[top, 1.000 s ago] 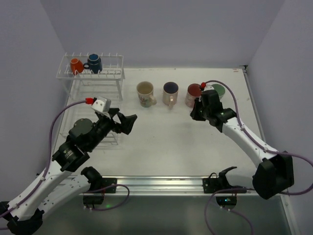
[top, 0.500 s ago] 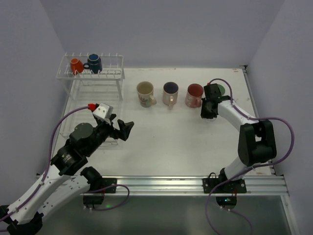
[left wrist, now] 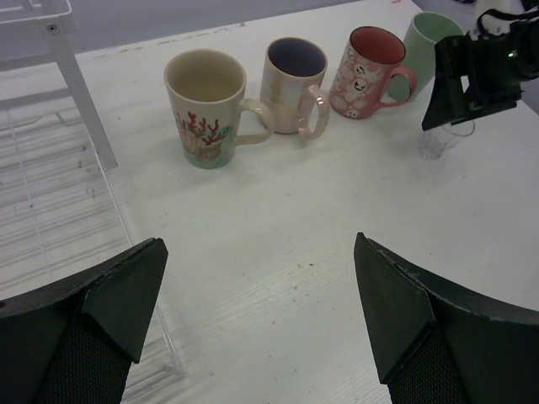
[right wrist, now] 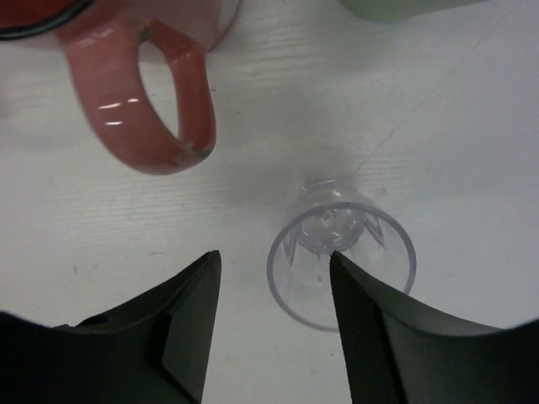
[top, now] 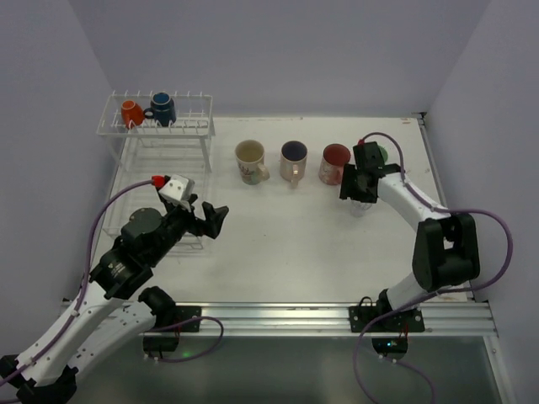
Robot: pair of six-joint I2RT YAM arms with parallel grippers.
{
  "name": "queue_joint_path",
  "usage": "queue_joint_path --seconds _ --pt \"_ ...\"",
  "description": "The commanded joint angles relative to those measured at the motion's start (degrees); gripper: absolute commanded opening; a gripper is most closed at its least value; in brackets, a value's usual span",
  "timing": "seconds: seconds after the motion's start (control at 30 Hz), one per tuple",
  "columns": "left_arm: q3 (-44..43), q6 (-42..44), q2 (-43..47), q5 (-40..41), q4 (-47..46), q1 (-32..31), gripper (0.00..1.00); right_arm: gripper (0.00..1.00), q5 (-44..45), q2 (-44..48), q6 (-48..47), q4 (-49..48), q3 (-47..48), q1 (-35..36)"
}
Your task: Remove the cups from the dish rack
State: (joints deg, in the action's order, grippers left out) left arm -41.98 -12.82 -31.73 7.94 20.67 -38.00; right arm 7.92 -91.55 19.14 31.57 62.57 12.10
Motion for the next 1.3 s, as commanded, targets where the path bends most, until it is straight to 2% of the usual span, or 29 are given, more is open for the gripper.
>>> queue_joint_path --seconds 0.0,0.17,0.2,0.23,0.3,0.37,0.43,0.53,0.57,0.6,0.67,0.83,1.0,1.27 --pt "0.1 1.2 -0.7 1.1 -1.2 1.2 1.0 0.64 -1.9 8.6 0.7 0.2 1.9 0.1" --pt "-2.4 -2.1 -1.2 5.0 -3.2 2.1 1.0 0.75 -4.8 18.6 1.2 -1.0 -1.4 1.7" --pt "-3.5 -2.5 -2.2 6.3 -3.3 2.2 1.0 0.79 -6.7 23.4 1.1 -1.5 -2.2 2.0" --pt "-4.9 -3.0 -3.1 7.5 -3.4 2.3 1.0 0.89 -7.6 26.0 1.2 -3.3 -3.8 2.5" --pt "-10.6 -3.3 -7.0 12.5 -2.8 2.2 1.0 0.94 -12.5 34.3 3.2 -6.0 -6.0 2.9" --pt "-17.7 -2.8 -10.9 15.7 -2.1 2.3 1.0 0.99 -16.3 39.8 5.4 -13.1 -11.0 3.2" --pt "-22.2 -2.0 -17.5 19.8 -2.3 2.3 1.0 0.99 -20.6 46.0 8.7 -20.0 -16.1 3.3" --pt "-32.4 0.5 -27.8 24.4 -1.2 4.7 1.0 0.99 -25.2 49.6 11.5 -24.8 -20.5 3.4" --pt "-38.6 0.3 -30.9 23.5 1.9 6.4 1.0 0.99 -25.9 50.0 11.7 -25.2 -21.1 3.5" --pt "-41.3 -0.3 -36.0 18.9 2.9 10.6 1.0 0.99 -26.5 50.2 12.2 -25.2 -22.3 3.5" --pt "-46.8 -0.5 -41.4 15.2 2.9 14.0 1.0 0.99 -28.6 51.0 12.2 -26.6 -23.8 3.5" --pt "-55.8 1.0 -50.6 17.4 3.6 20.8 1.0 0.99 -30.9 52.4 11.4 -27.6 -26.7 3.5" --pt "-59.4 0.0 -59.1 14.4 4.6 27.9 1.0 0.99 -33.5 53.3 11.4 -28.9 -28.4 3.5" --pt "-60.2 1.5 -65.2 15.7 2.5 31.3 1.0 0.99 -36.9 51.8 11.7 -31.2 -29.5 3.8"
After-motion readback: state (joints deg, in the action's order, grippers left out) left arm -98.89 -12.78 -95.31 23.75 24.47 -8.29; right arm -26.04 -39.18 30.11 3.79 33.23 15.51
